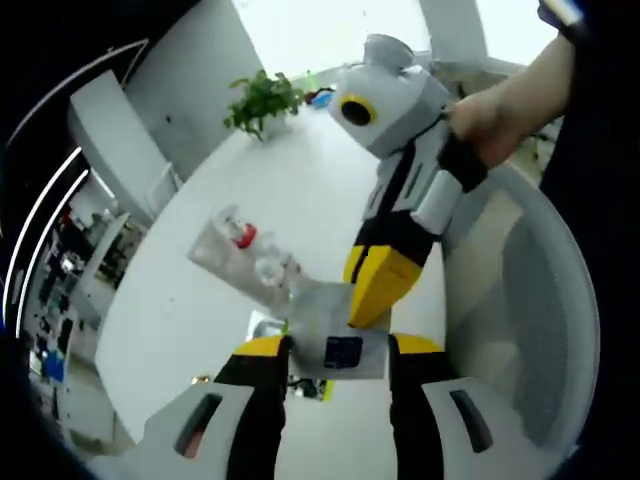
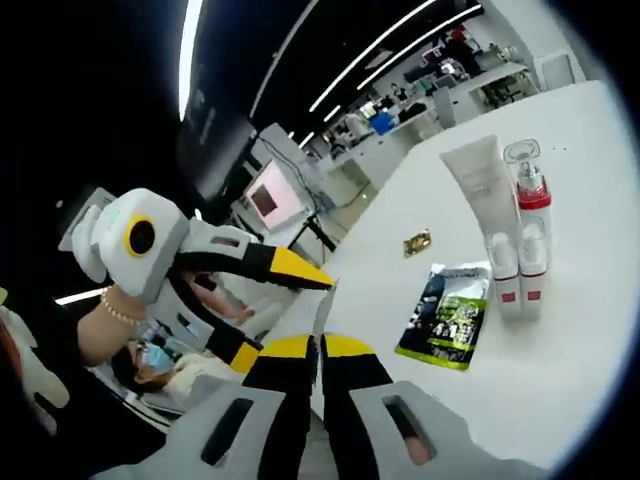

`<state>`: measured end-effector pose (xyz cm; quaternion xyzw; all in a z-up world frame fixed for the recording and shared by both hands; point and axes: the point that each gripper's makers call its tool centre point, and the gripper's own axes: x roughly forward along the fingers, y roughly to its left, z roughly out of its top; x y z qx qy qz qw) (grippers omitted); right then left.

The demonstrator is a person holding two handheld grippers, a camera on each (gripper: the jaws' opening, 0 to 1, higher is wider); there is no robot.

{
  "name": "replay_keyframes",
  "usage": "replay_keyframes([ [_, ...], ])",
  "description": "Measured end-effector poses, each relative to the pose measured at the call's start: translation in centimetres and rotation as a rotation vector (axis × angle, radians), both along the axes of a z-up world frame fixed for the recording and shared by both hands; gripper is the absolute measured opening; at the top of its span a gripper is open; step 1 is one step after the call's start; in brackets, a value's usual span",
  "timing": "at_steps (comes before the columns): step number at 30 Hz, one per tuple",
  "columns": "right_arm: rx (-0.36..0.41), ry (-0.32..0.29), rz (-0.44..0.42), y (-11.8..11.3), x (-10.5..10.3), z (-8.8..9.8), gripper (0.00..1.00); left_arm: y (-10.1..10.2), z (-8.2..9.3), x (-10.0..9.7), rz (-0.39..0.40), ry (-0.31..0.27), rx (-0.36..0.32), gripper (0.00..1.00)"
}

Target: Arrange the skincare products in the storage area until every visible bottle or jar stands upright without overlapping.

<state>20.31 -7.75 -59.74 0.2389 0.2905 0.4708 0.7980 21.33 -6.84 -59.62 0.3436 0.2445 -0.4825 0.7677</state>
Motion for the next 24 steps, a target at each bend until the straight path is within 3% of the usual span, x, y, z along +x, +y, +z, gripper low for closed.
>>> replay_keyframes([
  [4, -0.004, -0.002, -0.025, -0.4, 0.3, -0.2, 0.01, -0.1, 0.5, 0.2, 0.031, 0.015, -0.038, 0.47],
  [8, 0.045, 0.013, -0.061, -0.8, 0.6, 0.3, 0.01, 0.4, 1.0, 0.8, 0.092, 0.05, -0.143, 0.69],
  [11, 0.073, 0.026, -0.075, -1.0, 0.7, 0.7, 0.01, 1.2, 1.8, 0.9, 0.171, 0.107, -0.252, 0.65],
  [14, 0.126, 0.045, -0.091, -0.8, 0.7, 1.5, 0.01, 2.4, 2.5, 0.8, 0.246, 0.186, -0.417, 0.64],
  [16, 0.182, 0.062, -0.092, -0.4, 0.6, 2.3, 0.01, 2.0, 3.3, 0.0, 0.273, 0.237, -0.525, 0.67],
  [17, 0.212, 0.071, -0.095, -0.2, 0.6, 2.7, 0.01, 2.0, 4.0, -0.4, 0.3, 0.287, -0.63, 0.7],
  [18, 0.248, 0.08, -0.1, 0.0, 0.5, 3.2, 0.01, 2.1, 4.2, -0.5, 0.311, 0.307, -0.666, 0.72],
  [19, 0.275, 0.07, -0.105, 0.2, 0.6, 3.6, 0.01, 2.3, 5.0, -0.7, 0.337, 0.358, -0.779, 0.73],
  [20, 0.322, 0.075, -0.115, 0.5, 0.6, 4.3, 0.01, 2.8, 5.5, -0.6, 0.353, 0.386, -0.847, 0.72],
  [23, 0.394, 0.08, -0.122, 1.4, 0.6, 5.4, 0.01, 4.2, 6.5, -0.8, 0.405, 0.46, -1.038, 0.64],
  [24, 0.427, 0.082, -0.121, 1.8, 0.5, 6.0, 0.01, 4.6, 6.4, -0.8, 0.425, 0.464, -1.057, 0.6],
])
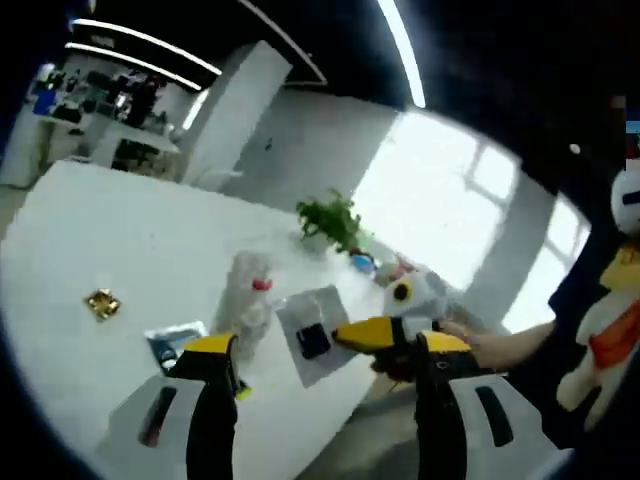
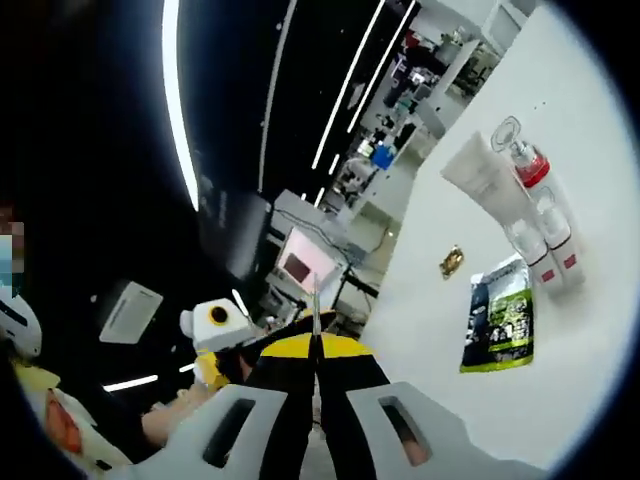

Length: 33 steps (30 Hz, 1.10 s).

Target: Arrange the skincare products in the storage area until every visible bottle or jar stands upright without overlapping.

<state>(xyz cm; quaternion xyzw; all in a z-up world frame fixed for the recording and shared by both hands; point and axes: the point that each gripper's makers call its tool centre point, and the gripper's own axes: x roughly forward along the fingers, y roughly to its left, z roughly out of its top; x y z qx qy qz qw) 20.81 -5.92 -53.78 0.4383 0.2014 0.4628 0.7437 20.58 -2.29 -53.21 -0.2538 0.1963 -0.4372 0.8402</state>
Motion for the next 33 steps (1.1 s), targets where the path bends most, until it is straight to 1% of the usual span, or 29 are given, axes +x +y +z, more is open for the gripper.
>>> replay_keyframes([
  [1, 0.013, 0.0, 0.002, 0.3, -0.1, 0.2, 0.01, 0.2, 0.0, -0.2, 0.005, 0.002, -0.025, 0.54],
  [2, 0.024, 0.001, 0.004, 0.6, -0.2, 0.4, 0.01, 0.1, 0.1, -0.5, 0.003, 0.004, -0.043, 0.5],
  [3, 0.03, 0.005, 0.006, 0.9, -0.3, 0.5, 0.01, 0.2, 0.1, -0.7, 0.002, 0.015, -0.062, 0.47],
  [4, 0.037, 0.01, 0.009, 1.2, -0.3, 0.5, 0.01, 0.2, 0.1, -0.9, 0.007, 0.034, -0.097, 0.45],
  [6, 0.043, 0.014, 0.016, 1.9, -0.4, 0.5, 0.01, 0.7, -0.1, -0.8, 0.027, 0.053, -0.125, 0.43],
  [9, 0.04, 0.028, 0.023, 2.9, -0.5, 0.1, 0.01, 1.5, -0.3, -0.8, 0.058, 0.089, -0.176, 0.33],
  [10, 0.04, 0.031, 0.024, 3.1, -0.5, 0.0, 0.01, 1.9, -0.4, -0.8, 0.067, 0.102, -0.184, 0.28],
  [12, 0.045, 0.041, 0.029, 3.6, -0.5, -0.1, 0.01, 2.3, -0.5, -1.0, 0.077, 0.098, -0.192, 0.21],
  [13, 0.045, 0.045, 0.033, 3.9, -0.6, -0.2, 0.01, 2.4, -0.5, -1.0, 0.08, 0.106, -0.2, 0.18],
  [15, 0.041, 0.048, 0.042, 4.5, -0.7, -0.3, 0.01, 2.8, -0.9, -1.1, 0.093, 0.135, -0.213, 0.17],
  [18, 0.046, 0.058, 0.046, 5.2, -0.6, -0.5, 0.01, 3.9, -1.7, -0.8, 0.123, 0.15, -0.2, 0.09],
  [19, 0.046, 0.059, 0.047, 5.4, -0.5, -0.5, 0.01, 4.1, -1.9, -0.7, 0.133, 0.157, -0.2, 0.05],
  [20, 0.039, 0.065, 0.044, 5.6, -0.4, -0.6, 0.01, 4.6, -2.0, -0.5, 0.146, 0.173, -0.216, 0.04],
  [21, 0.029, 0.062, 0.043, 5.8, -0.4, -0.7, 0.01, 4.8, -2.2, -0.4, 0.159, 0.195, -0.231, 0.04],
  [23, -0.001, 0.054, 0.04, 6.1, -0.3, -0.9, 0.01, 5.2, -2.4, -0.2, 0.174, 0.198, -0.239, 0.02],
  [25, -0.054, -0.012, 0.035, 6.1, -0.1, -1.3, 0.02, 5.4, -2.6, -0.1, 0.187, 0.213, -0.26, 0.0],
  [26, -0.069, -0.033, 0.037, 6.1, 0.0, -1.4, 0.04, 5.2, -2.4, -0.2, 0.187, 0.252, -0.305, 0.0],
  [27, -0.08, -0.04, 0.046, 6.1, 0.0, -1.4, 0.07, 5.3, -2.3, -0.2, 0.19, 0.269, -0.329, 0.0],
  [28, -0.087, -0.053, 0.056, 6.1, 0.0, -1.4, 0.15, 5.5, -2.1, 0.0, 0.192, 0.279, -0.363, 0.0],
  [30, -0.093, -0.063, 0.089, 5.9, 0.5, -1.2, 0.31, 5.7, -2.2, 0.0, 0.193, 0.288, -0.374, 0.0],
  [31, -0.098, -0.072, 0.083, 5.6, 1.1, -1.0, 0.4, 5.9, -2.1, 0.0, 0.188, 0.296, -0.393, 0.0],
  [32, -0.103, -0.076, 0.064, 5.1, 1.8, -0.9, 0.43, 5.8, -1.9, 0.0, 0.188, 0.297, -0.406, 0.0],
  [33, -0.104, -0.064, 0.051, 4.5, 2.8, -1.0, 0.44, 5.9, -1.8, 0.0, 0.186, 0.296, -0.412, 0.0],
])
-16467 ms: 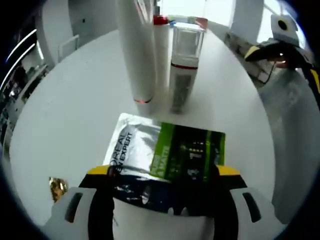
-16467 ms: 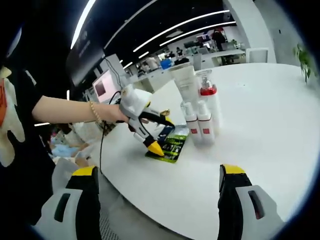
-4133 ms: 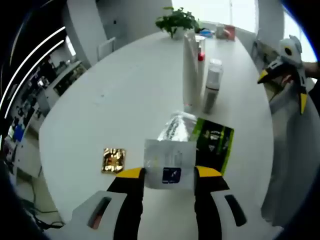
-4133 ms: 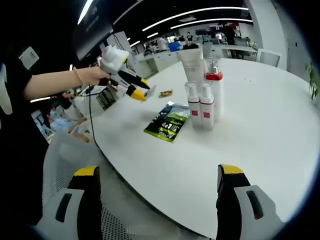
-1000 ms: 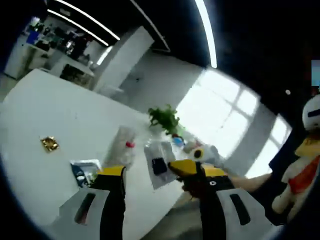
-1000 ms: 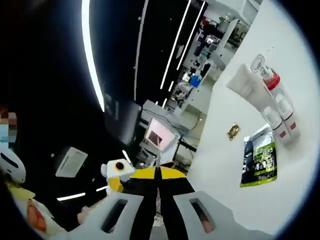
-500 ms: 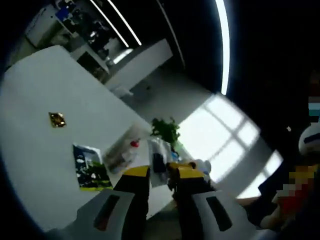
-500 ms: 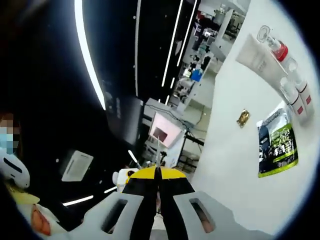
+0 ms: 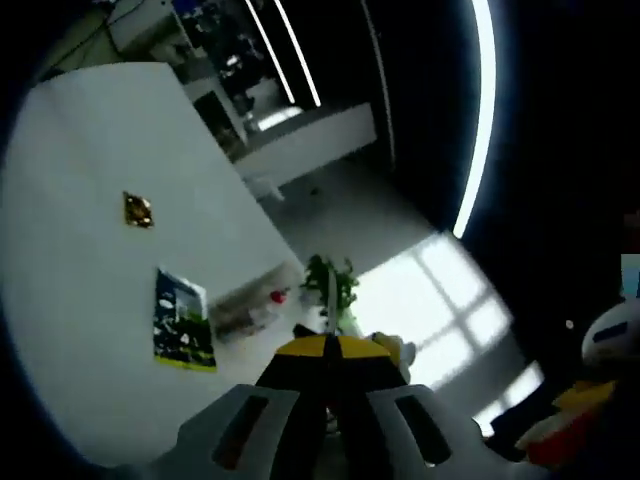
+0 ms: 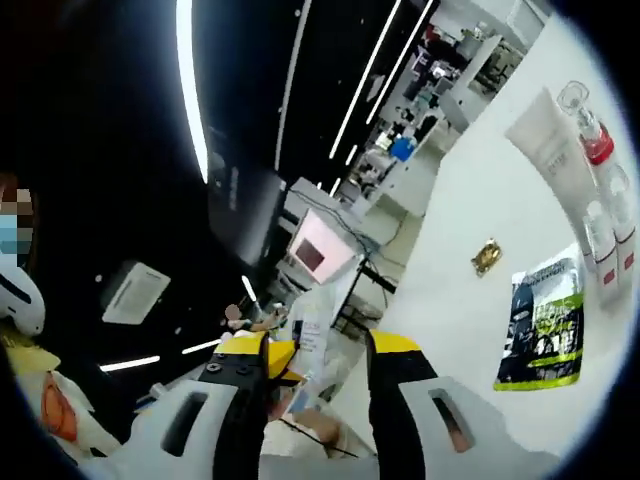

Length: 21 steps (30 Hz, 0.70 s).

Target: Arrange the skincare products in the storage area until every visible bottle or jar stands upright without overlapping.

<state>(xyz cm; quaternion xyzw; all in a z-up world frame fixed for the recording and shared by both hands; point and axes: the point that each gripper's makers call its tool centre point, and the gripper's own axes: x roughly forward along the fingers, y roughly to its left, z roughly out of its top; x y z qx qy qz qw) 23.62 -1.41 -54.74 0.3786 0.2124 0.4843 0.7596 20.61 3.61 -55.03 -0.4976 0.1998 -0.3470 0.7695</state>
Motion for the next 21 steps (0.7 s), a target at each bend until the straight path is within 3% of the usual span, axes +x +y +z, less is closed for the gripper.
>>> replay_keyframes([
  [3, -0.008, -0.012, -0.009, -0.4, 1.3, 0.5, 0.42, 0.1, 0.0, 0.1, -0.005, 0.005, -0.016, 0.0],
  [7, -0.121, -0.084, 0.015, 0.3, 2.2, 0.3, 0.38, 0.1, -0.6, 0.3, -0.027, 0.029, -0.014, 0.0],
  [11, -0.203, -0.106, 0.063, 1.3, 2.4, -0.6, 0.33, 0.3, -0.7, 0.5, -0.052, 0.033, -0.013, 0.0],
  [17, -0.188, -0.107, 0.108, 3.0, 2.1, -0.6, 0.28, 0.3, -0.5, 1.1, -0.076, 0.021, -0.035, 0.0],
  [21, -0.23, -0.16, 0.107, 3.3, 2.5, -0.6, 0.12, 0.3, -1.2, 1.4, -0.084, 0.035, -0.029, 0.0],
])
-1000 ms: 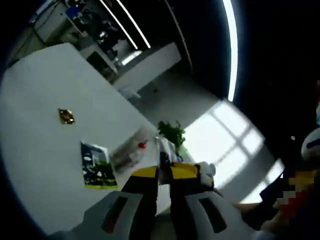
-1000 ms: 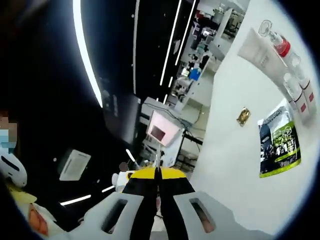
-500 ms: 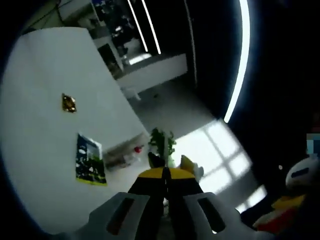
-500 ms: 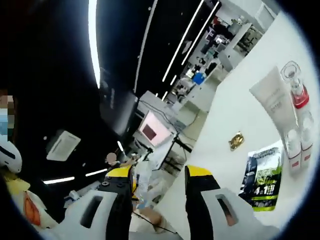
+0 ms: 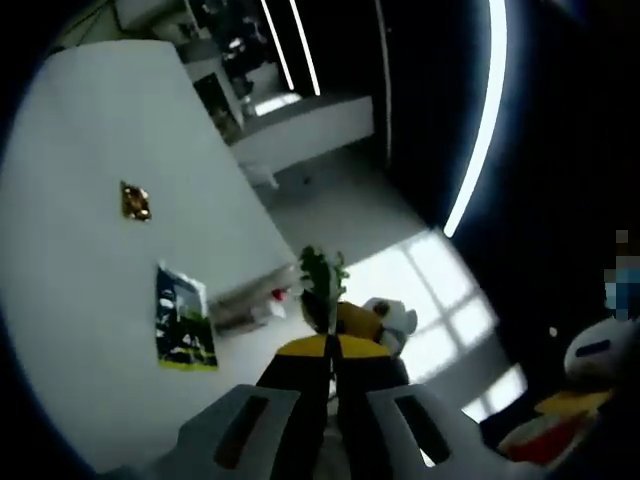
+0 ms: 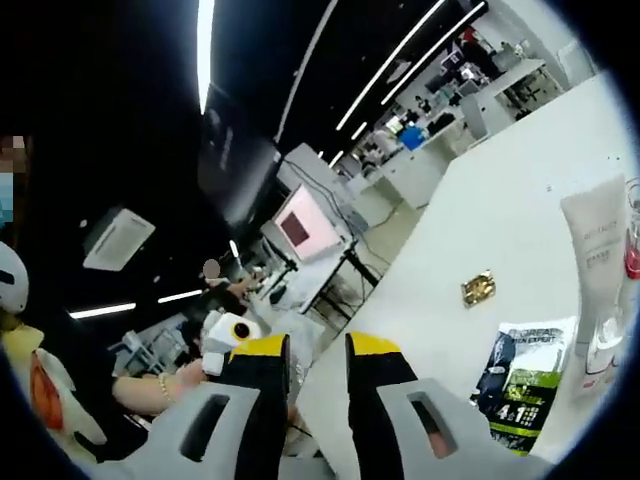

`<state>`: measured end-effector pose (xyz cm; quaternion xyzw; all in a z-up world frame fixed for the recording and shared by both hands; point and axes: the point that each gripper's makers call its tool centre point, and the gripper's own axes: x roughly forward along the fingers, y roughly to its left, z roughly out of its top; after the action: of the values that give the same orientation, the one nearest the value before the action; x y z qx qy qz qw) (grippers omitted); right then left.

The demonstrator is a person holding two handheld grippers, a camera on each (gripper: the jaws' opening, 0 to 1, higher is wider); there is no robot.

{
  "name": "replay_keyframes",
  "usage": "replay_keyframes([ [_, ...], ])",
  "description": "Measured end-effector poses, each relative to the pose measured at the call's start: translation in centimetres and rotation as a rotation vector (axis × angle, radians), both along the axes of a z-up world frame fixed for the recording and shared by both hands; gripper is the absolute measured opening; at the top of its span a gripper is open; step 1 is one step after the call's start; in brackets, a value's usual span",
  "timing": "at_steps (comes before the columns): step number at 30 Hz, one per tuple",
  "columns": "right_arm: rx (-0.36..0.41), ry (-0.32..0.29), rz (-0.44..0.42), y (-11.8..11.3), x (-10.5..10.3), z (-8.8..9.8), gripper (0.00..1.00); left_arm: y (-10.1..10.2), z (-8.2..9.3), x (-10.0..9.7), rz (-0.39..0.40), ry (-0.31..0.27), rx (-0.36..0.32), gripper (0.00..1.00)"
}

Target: Arrange the skincare products in the storage area until every visible bottle or jar stands upright without overlapping.

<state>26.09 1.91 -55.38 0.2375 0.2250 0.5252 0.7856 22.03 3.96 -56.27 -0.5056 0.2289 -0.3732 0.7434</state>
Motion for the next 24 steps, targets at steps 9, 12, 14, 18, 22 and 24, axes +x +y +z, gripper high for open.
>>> replay_keyframes([
  [9, -0.208, -0.105, 0.014, 0.2, 1.1, -2.3, 0.01, 0.7, -2.2, 1.2, 0.005, 0.049, 0.044, 0.0],
  [12, -0.261, -0.144, 0.004, 0.9, 1.7, -2.9, 0.01, 1.2, -3.1, 1.8, 0.025, 0.077, 0.075, 0.0],
  [14, -0.286, -0.108, -0.02, 1.3, 2.1, -3.9, 0.01, 1.5, -4.1, 2.3, 0.049, 0.108, 0.114, 0.0],
  [18, -0.412, -0.092, -0.041, 1.3, 2.9, -7.4, 0.01, 2.0, -7.2, 3.2, 0.058, 0.134, 0.265, 0.0],
  [22, -0.493, -0.127, -0.034, 1.6, 3.7, -9.9, 0.01, 1.9, -9.4, 3.7, 0.071, 0.165, 0.299, 0.0],
  [24, -0.51, -0.126, -0.029, 1.8, 4.1, -10.8, 0.01, 2.0, -10.5, 3.9, 0.081, 0.179, 0.305, 0.0],
])
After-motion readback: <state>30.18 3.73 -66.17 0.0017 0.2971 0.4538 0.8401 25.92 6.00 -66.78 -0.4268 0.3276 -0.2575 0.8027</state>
